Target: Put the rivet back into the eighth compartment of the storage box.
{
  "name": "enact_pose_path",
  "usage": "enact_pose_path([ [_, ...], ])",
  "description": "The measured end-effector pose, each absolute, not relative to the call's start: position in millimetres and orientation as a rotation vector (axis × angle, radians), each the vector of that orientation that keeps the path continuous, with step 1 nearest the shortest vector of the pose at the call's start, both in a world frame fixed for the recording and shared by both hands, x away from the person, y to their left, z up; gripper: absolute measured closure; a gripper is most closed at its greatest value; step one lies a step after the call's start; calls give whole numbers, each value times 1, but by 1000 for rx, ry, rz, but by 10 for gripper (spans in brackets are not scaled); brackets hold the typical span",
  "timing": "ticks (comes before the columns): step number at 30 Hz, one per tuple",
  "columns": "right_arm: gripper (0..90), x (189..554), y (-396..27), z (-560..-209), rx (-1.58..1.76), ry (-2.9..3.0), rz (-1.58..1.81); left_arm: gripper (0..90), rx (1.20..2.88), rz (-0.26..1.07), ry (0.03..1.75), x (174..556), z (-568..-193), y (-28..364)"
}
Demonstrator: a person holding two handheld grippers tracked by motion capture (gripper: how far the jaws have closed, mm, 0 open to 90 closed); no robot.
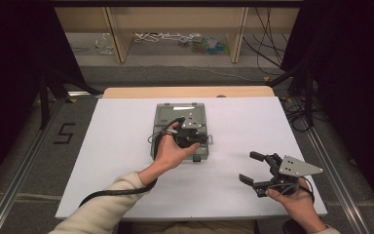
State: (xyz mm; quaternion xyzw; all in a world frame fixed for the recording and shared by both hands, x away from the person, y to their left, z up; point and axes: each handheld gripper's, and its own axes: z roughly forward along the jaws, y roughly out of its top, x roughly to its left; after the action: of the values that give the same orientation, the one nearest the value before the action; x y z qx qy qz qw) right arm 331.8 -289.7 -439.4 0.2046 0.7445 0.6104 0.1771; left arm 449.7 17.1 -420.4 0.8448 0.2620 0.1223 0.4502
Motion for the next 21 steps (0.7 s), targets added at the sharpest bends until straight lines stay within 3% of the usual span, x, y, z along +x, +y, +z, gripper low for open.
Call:
enact_pose_path([
  [15,163,331,-290,-439,582,2111,1727,795,2097,314,660,456,-426,18],
  [18,163,331,-290,-439,582,2111,1726,739,2070,297,670,457,-426,19],
  [21,163,331,-290,-439,583,2110,1726,609,2059,297,684,457,-424,22],
])
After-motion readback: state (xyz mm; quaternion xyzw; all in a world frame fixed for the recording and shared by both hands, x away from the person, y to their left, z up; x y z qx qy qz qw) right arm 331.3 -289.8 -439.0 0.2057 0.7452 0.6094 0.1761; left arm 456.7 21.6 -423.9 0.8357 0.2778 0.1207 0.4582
